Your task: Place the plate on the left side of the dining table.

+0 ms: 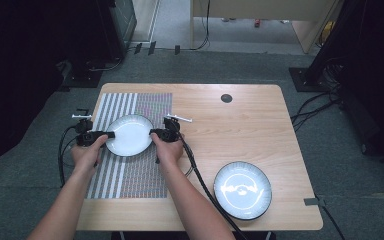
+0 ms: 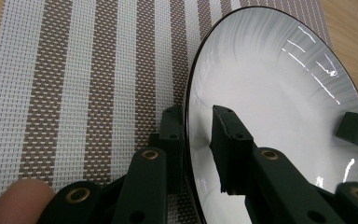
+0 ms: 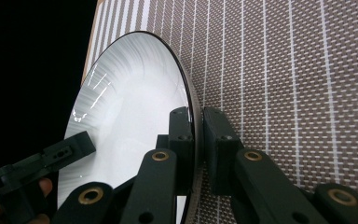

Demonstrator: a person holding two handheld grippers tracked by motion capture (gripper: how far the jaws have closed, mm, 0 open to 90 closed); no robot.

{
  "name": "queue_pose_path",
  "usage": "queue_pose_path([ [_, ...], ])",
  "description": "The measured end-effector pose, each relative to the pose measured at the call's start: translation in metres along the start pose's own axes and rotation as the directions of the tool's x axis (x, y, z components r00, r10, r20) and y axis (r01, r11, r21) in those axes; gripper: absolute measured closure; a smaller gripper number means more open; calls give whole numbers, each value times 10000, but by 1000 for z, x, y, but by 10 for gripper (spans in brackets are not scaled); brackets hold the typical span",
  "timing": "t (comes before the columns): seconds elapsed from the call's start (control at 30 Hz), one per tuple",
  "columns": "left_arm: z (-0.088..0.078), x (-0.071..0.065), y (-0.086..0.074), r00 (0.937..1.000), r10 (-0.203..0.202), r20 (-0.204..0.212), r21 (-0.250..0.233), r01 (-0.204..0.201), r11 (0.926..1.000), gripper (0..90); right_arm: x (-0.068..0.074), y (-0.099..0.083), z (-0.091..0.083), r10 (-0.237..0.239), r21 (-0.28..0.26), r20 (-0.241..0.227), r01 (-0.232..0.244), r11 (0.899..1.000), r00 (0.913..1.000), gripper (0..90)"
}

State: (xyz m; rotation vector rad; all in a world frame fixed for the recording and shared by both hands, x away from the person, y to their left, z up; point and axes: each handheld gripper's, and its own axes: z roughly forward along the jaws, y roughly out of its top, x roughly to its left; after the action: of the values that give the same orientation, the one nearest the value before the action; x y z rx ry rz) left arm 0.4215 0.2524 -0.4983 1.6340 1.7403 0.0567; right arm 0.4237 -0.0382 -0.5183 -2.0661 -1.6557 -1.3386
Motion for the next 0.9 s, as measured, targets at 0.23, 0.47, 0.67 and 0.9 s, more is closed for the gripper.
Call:
queue_pose_path([
  [0.23, -2, -3, -1, 9986, 337, -400, -165, -343, 9993, 705, 1, 2, -4, -399, -33, 78, 400, 9992, 9992, 809],
  [0.47, -12, -2, -1, 9981, 391, -485, -539, -418, 9977, 465, 5, 6, -15, -1232, -290, 261, 1240, 9919, 9920, 736],
  [0.67, -25, -10, -5, 9928, 1053, -578, -1027, -1108, 9885, 424, 8, 5, -23, -2402, -601, 226, 2411, 9686, 9705, 657],
  [0.9, -42, -24, -10, 9844, 1660, -588, -1661, -1736, 9707, 316, 18, 3, -37, -3476, -318, 245, 3482, 9369, 9373, 474],
])
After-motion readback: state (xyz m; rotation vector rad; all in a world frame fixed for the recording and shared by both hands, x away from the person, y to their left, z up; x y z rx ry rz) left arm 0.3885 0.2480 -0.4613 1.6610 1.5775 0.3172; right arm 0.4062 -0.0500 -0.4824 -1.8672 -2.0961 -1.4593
